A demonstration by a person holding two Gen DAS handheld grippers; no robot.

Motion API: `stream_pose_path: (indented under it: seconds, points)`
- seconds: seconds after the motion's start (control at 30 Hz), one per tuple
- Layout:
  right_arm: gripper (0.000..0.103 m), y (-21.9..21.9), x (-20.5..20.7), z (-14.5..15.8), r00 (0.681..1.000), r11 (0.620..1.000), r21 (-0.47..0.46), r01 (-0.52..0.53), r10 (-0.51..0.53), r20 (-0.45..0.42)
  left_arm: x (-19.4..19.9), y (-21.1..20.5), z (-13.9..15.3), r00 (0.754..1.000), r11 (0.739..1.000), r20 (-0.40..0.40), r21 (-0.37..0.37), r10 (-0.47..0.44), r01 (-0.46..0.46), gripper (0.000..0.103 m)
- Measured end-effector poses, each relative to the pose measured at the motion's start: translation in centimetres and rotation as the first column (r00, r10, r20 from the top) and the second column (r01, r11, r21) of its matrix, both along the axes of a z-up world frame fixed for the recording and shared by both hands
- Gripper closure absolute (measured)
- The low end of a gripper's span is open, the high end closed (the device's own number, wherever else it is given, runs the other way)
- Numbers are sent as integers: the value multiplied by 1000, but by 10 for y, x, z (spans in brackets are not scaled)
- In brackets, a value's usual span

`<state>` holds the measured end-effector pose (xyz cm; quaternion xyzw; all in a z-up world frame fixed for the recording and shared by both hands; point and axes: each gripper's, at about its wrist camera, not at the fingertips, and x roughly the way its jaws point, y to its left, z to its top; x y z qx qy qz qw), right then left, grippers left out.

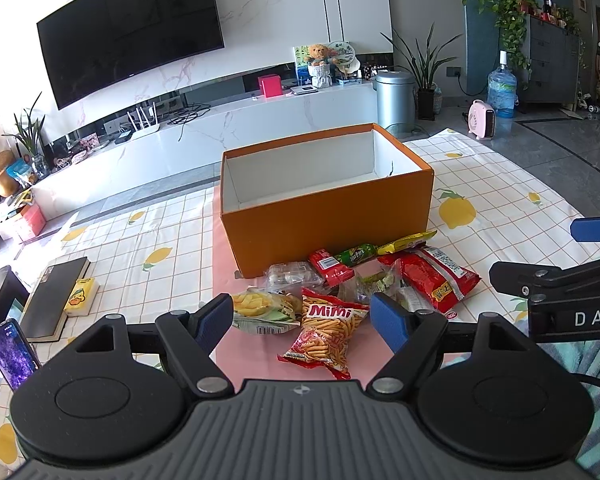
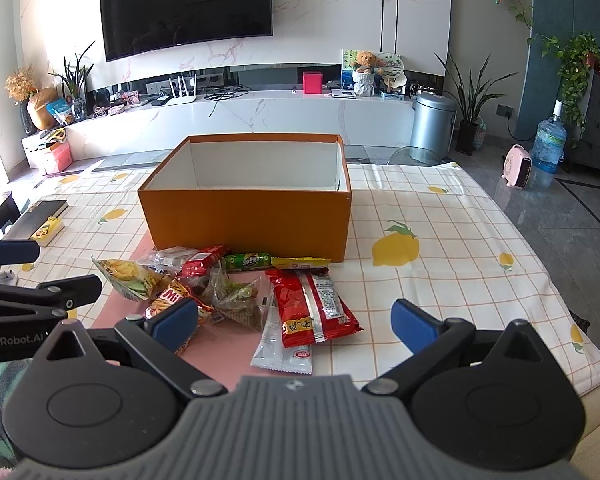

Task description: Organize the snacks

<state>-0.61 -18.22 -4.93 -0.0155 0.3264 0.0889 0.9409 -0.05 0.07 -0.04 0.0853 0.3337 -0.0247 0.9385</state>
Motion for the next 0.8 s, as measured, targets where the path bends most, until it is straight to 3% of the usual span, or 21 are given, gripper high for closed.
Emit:
stream_pose_path:
  seconds: [0.8]
  points:
    - [4, 0, 0, 0, 1000, 1000, 6, 2, -2, -3, 1, -1, 0, 1000, 1000, -1, 3, 0, 0, 12]
